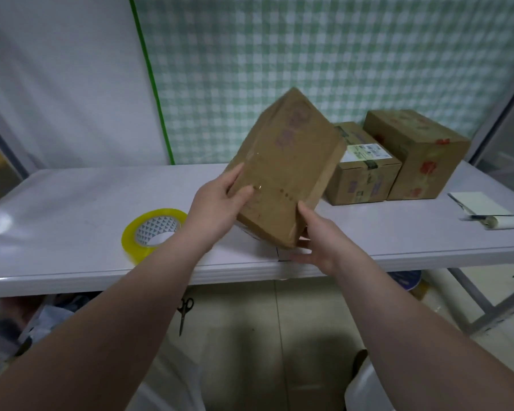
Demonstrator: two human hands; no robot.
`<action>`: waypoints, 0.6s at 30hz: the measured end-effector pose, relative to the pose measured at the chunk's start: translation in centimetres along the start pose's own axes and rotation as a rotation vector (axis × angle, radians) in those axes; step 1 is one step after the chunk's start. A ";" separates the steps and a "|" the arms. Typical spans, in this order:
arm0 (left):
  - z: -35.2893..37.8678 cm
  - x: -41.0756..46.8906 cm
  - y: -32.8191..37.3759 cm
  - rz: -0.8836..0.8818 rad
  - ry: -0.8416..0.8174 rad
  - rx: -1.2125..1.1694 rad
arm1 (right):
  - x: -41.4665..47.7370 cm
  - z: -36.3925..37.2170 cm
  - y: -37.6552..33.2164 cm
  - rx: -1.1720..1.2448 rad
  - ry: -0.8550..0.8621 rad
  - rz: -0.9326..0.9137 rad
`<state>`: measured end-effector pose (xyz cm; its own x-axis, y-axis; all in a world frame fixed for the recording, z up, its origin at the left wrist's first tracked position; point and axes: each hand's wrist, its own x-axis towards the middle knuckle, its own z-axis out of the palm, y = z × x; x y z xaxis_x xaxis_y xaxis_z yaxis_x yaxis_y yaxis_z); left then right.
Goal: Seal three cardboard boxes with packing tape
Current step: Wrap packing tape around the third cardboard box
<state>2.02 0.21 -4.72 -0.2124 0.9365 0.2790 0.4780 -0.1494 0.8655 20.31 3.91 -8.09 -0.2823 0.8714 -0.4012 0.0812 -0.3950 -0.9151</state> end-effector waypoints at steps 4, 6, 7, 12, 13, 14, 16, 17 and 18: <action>0.3 0.6 0.5 0.123 0.023 0.314 | 1.3 0.9 1.1 -0.076 0.026 0.017; 0.3 1.1 0.2 0.134 0.029 0.379 | 2.3 0.9 1.3 -0.353 0.115 -0.057; 0.4 1.3 0.0 0.138 0.030 0.412 | 2.7 0.7 1.3 -0.560 0.173 -0.102; 1.3 2.1 -0.2 0.178 -0.011 0.560 | 4.4 -1.8 2.0 -0.993 0.258 -0.102; 1.5 2.3 -0.5 0.160 -0.031 0.611 | 4.6 -2.3 2.3 -1.010 0.246 -0.076; 1.6 2.5 -0.8 0.139 -0.052 0.657 | 5.1 -2.9 2.8 -1.033 0.251 -0.070; 1.8 2.7 -1.6 0.103 -0.079 0.694 | 5.8 -4.1 3.5 -1.099 0.290 -0.081; 1.8 2.6 -1.8 0.091 -0.079 0.692 | 6.2 -4.6 3.8 -1.141 0.310 -0.083; 1.9 2.5 -1.9 0.087 -0.074 0.690 | 6.6 -5.1 4.1 -1.174 0.329 -0.080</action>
<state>2.14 3.46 -6.46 -0.1019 0.9530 0.2854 0.9280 -0.0123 0.3725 23.62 9.53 -14.72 -0.0841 0.9806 -0.1773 0.9365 0.0169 -0.3504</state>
